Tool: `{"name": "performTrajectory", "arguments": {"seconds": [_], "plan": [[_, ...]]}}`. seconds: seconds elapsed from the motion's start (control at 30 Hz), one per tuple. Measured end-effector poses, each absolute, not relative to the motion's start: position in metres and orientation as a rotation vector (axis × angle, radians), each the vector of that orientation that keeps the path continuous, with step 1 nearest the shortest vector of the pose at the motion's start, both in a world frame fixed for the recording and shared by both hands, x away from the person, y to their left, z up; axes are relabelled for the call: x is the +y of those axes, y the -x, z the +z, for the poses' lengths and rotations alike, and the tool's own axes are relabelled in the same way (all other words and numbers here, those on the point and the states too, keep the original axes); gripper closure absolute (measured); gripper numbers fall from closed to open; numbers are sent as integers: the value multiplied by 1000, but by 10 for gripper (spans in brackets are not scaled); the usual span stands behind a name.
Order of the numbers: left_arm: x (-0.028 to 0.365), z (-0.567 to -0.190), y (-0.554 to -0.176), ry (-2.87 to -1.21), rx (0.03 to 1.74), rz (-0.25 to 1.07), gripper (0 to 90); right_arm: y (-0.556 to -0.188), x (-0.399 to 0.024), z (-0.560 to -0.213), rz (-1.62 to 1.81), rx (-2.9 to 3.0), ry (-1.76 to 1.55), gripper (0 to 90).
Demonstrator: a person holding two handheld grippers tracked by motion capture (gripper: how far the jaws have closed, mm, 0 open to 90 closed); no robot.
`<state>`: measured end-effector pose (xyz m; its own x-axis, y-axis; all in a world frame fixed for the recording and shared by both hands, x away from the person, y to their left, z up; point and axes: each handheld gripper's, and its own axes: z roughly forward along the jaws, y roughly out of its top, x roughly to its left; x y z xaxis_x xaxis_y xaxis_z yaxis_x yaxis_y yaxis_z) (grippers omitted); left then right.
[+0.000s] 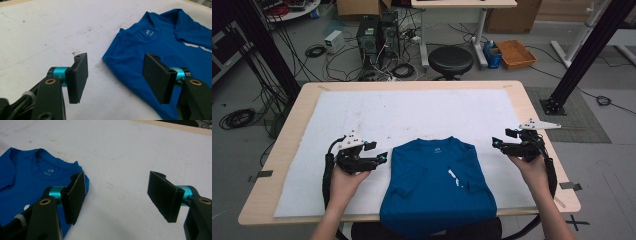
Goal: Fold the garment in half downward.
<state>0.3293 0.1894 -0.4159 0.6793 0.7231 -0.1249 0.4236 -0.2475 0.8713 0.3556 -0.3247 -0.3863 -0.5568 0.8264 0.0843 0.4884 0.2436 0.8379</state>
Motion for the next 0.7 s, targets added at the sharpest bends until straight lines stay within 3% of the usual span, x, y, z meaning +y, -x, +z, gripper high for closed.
{"name": "performTrajectory", "arguments": {"seconds": [0.3, 0.7], "plan": [[171, -415, -350, -1900, 945, 307, 383, -363, -314, -392, 1226, 2166, -1201, 425], [143, -426, -386, -1965, 992, 187, 432, -388, -267, -410, 1192, 2326, -1162, 575]]}}
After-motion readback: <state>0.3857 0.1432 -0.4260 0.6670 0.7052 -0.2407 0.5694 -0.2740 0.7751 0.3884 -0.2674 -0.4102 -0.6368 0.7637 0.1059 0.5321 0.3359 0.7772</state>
